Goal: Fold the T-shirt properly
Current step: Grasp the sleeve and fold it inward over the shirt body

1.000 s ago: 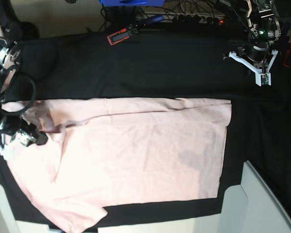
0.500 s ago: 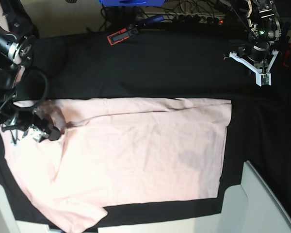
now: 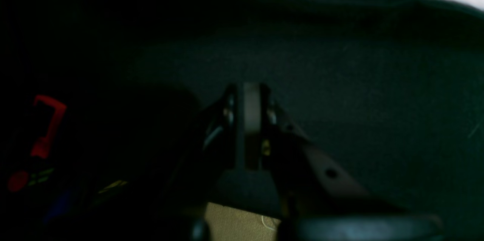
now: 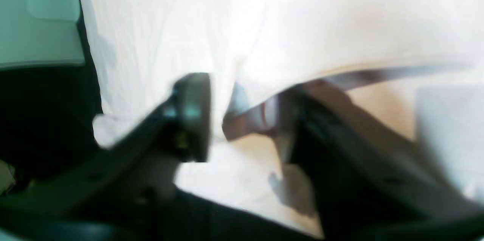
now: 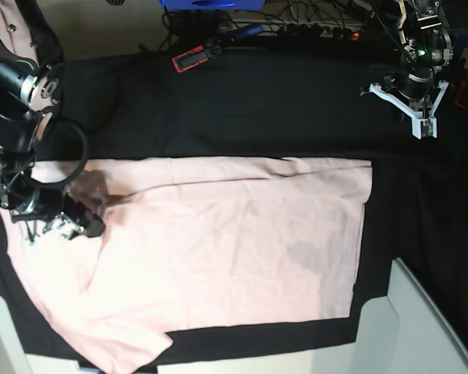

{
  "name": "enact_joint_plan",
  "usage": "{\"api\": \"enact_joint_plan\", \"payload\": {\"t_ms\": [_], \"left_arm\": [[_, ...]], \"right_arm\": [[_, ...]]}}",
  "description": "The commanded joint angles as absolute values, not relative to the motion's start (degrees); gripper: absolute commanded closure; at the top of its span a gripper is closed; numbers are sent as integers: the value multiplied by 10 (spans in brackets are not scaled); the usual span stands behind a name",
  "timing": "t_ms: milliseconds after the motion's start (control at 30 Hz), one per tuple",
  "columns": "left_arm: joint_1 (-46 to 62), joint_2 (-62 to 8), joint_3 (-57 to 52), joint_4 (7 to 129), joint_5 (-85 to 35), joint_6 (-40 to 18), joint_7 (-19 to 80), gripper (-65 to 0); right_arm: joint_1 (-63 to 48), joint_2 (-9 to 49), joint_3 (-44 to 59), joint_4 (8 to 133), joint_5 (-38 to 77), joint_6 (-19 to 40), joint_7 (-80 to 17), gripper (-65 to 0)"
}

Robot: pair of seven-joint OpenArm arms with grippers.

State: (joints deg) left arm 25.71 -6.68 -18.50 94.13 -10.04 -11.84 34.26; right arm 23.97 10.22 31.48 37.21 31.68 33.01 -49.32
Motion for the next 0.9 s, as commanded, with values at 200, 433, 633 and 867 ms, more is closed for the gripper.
{"api": "enact_joint_plan", "payload": {"t_ms": [200, 433, 633, 867], "left_arm": [[256, -73, -189, 951, -98, -115, 330, -24], [256, -73, -189, 950, -98, -115, 330, -24], [256, -73, -189, 951, -98, -115, 330, -24], [256, -73, -189, 951, -98, -115, 330, -24]], "right_arm": [[269, 104, 312, 379, 327, 335, -494, -13], [297, 84, 311, 379, 325, 333, -516, -13], [313, 67, 310, 379, 324, 273, -513, -23], [318, 67, 309, 379, 324, 253, -516, -260]]}}
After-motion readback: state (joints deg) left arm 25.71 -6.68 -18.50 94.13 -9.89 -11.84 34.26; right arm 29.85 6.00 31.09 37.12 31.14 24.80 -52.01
